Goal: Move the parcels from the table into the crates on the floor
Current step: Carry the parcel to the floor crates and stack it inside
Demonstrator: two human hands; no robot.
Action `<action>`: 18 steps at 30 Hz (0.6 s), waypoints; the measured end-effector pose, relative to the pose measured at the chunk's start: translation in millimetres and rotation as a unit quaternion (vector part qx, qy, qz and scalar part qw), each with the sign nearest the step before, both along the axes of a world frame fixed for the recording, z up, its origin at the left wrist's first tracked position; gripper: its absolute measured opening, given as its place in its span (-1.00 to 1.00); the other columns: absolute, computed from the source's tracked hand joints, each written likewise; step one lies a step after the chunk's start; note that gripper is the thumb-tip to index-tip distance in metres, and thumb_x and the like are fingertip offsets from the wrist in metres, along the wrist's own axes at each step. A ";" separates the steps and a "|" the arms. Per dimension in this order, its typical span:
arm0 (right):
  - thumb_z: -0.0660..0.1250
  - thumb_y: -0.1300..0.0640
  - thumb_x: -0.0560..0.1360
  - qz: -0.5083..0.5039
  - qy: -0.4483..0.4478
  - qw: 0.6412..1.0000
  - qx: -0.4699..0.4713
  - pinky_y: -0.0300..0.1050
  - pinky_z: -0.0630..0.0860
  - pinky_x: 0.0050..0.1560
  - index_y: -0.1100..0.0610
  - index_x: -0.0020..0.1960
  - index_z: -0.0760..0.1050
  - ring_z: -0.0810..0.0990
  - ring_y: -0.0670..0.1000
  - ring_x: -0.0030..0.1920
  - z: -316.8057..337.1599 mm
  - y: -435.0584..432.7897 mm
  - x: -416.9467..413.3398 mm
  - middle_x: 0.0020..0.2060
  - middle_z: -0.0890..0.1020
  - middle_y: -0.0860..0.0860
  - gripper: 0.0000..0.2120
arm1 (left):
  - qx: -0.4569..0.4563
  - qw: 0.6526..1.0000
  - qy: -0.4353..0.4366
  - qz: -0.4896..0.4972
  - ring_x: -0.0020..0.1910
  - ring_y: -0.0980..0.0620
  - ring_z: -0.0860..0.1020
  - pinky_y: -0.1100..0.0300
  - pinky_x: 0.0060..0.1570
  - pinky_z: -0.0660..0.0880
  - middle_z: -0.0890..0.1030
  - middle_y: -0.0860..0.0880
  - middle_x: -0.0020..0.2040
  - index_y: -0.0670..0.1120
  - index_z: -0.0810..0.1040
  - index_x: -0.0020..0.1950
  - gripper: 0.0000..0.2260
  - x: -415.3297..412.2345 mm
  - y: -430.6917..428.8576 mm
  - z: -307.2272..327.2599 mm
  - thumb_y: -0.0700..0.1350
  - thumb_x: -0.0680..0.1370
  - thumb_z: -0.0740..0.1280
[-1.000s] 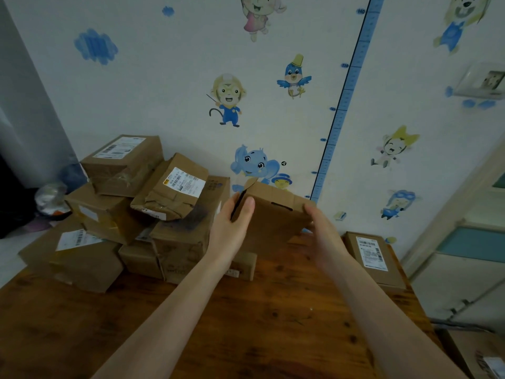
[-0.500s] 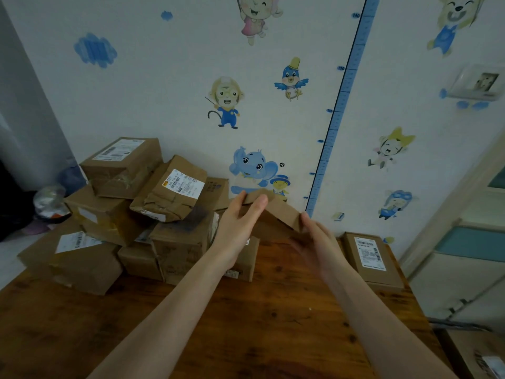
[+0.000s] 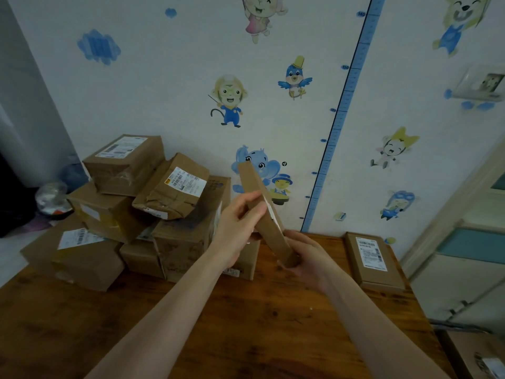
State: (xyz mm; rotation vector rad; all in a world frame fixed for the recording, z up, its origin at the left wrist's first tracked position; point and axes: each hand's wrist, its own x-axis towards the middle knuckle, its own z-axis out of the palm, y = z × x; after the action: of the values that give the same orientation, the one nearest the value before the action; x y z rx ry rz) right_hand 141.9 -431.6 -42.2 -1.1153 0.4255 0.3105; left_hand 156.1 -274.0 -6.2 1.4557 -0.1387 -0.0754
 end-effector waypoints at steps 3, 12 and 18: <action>0.30 0.29 0.51 0.030 -0.008 0.999 -0.039 0.03 0.54 -0.03 0.10 0.32 0.42 0.53 0.11 0.06 0.8 1.2 -2.3 0.06 0.52 0.11 -0.61 | 0.023 1.000 -0.001 -0.013 0.11 0.03 0.57 0.04 -0.02 0.61 0.55 -0.02 0.20 0.05 0.35 0.39 -0.61 0.1 2.0 -0.6 -0.13 0.58 0.29; 0.23 -0.39 0.38 0.089 -0.044 0.973 -0.209 0.16 0.44 0.21 -0.04 0.27 0.48 0.52 0.10 0.12 4.2 11.7 -0.9 0.09 0.58 0.02 -0.39 | 0.069 0.995 -0.012 -0.075 0.19 0.11 0.55 0.12 0.11 0.56 0.55 0.09 0.23 0.02 0.34 0.41 -0.48 -6.3 -2.4 -15.3 -0.19 0.49 0.41; 0.11 -0.16 0.59 0.062 -0.109 0.981 -0.149 -0.07 0.53 0.04 -0.01 0.12 0.57 0.59 -0.03 0.08 9.3 14.5 0.8 0.05 0.65 0.00 -0.65 | 0.105 0.989 -0.048 -0.094 0.26 0.24 0.44 0.37 0.14 0.47 0.51 0.19 0.23 0.04 0.35 0.41 -0.43 -6.0 -4.9 -23.3 -0.29 0.46 0.42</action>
State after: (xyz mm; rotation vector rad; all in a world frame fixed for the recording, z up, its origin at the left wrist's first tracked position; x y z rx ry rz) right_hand 142.7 -417.1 -32.9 -1.4573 0.2108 0.2352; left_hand 150.1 -279.0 -29.5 1.6543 -0.3554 -0.1770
